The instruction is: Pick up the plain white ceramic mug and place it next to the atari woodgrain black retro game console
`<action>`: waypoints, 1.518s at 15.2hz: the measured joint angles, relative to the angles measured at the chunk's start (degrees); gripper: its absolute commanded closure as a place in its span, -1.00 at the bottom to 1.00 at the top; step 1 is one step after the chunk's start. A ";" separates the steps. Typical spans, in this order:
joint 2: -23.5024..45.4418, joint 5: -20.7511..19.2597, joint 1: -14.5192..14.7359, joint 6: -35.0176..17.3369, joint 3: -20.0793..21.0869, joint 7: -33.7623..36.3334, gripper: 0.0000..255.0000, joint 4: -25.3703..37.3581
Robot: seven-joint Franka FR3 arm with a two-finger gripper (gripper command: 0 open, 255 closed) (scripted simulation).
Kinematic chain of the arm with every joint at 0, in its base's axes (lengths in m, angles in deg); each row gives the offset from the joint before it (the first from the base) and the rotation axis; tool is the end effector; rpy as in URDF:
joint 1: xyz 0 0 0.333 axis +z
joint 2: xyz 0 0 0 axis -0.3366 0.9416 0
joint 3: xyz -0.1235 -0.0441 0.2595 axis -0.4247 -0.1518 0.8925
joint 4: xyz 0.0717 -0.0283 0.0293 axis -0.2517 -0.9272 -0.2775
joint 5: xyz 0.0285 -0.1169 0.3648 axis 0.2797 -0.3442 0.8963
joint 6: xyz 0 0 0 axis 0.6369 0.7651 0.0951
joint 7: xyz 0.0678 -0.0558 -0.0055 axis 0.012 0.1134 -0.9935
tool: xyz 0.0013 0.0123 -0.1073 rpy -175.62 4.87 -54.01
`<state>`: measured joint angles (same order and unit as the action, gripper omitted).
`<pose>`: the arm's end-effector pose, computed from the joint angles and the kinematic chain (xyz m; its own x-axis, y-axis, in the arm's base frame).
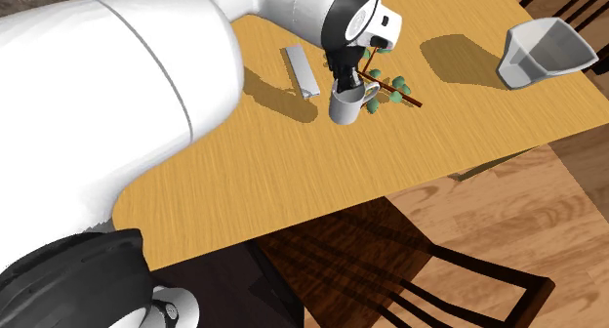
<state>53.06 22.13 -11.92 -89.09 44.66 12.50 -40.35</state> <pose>0.6578 0.1519 0.4068 0.9776 -0.2065 0.0395 -0.2067 -0.9784 0.0002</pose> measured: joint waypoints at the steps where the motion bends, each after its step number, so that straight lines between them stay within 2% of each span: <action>1: -0.14 0.06 -0.09 0.79 -0.01 -0.18 1.00 0.64; 18: 0.15 0.17 0.42 13.97 0.13 -0.50 1.00 14.14; 23: -2.27 -0.25 3.71 13.34 1.42 4.14 1.00 10.93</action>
<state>50.79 21.88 -8.20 -75.76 46.08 16.64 -29.41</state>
